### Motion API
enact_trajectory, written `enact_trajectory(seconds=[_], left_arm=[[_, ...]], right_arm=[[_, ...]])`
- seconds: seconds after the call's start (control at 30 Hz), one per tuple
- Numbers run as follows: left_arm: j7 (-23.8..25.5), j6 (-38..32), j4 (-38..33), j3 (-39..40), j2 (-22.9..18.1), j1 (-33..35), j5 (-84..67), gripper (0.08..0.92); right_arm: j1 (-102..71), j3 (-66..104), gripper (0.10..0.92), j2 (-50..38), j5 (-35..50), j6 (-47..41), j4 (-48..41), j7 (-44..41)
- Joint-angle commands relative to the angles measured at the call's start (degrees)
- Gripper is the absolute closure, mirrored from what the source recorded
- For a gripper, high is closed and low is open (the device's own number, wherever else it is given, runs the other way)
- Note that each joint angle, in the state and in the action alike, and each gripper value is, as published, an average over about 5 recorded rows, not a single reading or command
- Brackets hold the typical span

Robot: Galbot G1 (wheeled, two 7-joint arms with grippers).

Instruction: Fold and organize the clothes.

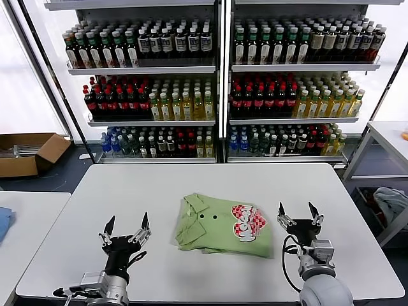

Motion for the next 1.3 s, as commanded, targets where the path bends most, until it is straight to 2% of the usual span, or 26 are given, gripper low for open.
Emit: enact_trajectory(seconds=[0.03,0.4,1.3], left_arm=[[0.6,-3.5,-0.3,-2.0,-0.2,-0.1,-0.9,0.177],[1.1,-2.9,-0.8,-2.2,0.5,-0.9,-1.3,0.177],[2.4,-2.8,-1.5,-1.0,0.4,-0.2,-0.9,0.177]], right_arm=[[-2.8,3.4,0.203,0.2,-1.6,3.5,-0.6,1.5],[-3.9,6.0,0.203,0.7,-1.7,2.4,2.3,1.4],[-5.2,5.5,0.203,1.8,-1.8,1.5,3.3,-2.1]])
